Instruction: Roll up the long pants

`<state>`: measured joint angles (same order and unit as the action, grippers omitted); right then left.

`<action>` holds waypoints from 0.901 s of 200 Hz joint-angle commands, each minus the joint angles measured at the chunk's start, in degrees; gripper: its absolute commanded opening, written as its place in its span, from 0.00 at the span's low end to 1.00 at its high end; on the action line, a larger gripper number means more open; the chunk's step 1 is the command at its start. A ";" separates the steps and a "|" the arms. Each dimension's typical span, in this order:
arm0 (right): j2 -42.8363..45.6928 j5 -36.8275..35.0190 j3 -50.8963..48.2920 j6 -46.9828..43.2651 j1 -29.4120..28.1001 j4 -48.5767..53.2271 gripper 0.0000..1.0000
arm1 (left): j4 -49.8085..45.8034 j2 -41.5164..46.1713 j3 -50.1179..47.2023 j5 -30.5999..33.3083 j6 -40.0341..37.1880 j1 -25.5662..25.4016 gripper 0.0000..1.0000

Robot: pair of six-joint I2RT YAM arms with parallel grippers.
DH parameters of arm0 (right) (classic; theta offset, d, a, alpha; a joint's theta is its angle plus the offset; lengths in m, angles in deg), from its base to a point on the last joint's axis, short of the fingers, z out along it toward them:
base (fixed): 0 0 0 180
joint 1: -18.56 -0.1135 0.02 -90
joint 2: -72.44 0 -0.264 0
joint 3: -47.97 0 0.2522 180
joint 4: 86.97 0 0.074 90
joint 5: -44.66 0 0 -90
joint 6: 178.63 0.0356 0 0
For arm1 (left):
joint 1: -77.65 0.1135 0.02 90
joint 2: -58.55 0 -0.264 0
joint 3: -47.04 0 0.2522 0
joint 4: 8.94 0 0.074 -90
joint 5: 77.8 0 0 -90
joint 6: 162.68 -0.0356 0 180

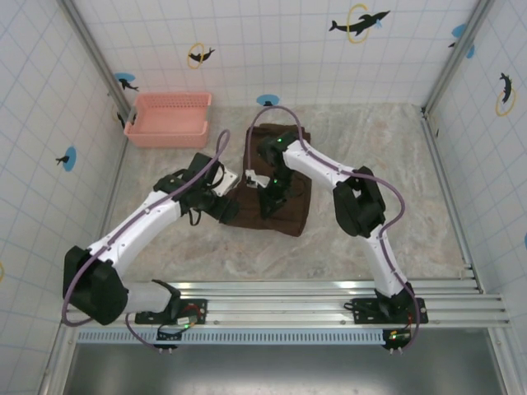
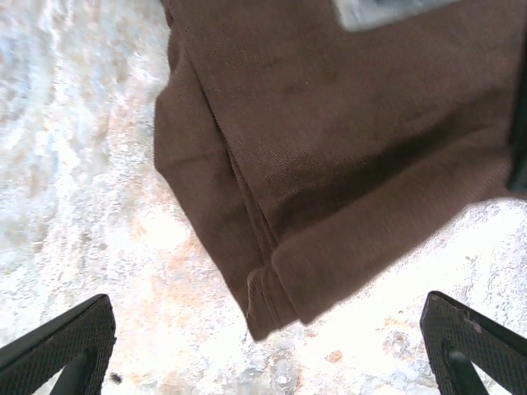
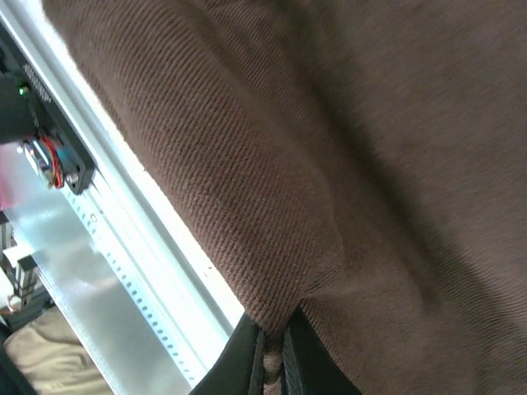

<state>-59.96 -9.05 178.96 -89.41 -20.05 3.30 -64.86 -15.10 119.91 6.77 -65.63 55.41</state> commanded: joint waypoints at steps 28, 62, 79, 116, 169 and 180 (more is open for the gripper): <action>-6.35 -0.73 3.76 -0.31 2.20 1.00 0.11 | 3.28 -2.01 -0.22 -3.31 -1.71 -0.16 0.98; -8.07 -0.74 3.76 -1.58 3.69 0.92 0.11 | 7.16 -4.54 -0.66 -9.80 -0.99 -0.74 0.97; -8.78 -0.37 4.40 -1.79 4.48 0.92 0.11 | 8.27 -6.91 -0.78 -12.35 -0.98 -1.12 0.98; -10.90 1.39 7.27 -1.59 5.96 0.75 0.11 | 10.14 -12.73 -0.51 -15.64 -0.33 -2.18 0.97; -12.07 2.78 8.37 -1.43 6.44 0.58 0.13 | 8.44 -26.47 5.36 -10.96 3.39 -2.10 0.98; -11.67 2.52 8.36 -1.59 6.61 0.42 0.14 | 7.49 -29.04 7.27 -9.54 4.55 -2.10 0.97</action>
<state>-70.60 -6.93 185.13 -90.46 -13.82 3.59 -55.59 -39.29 122.75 -5.36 -64.23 53.32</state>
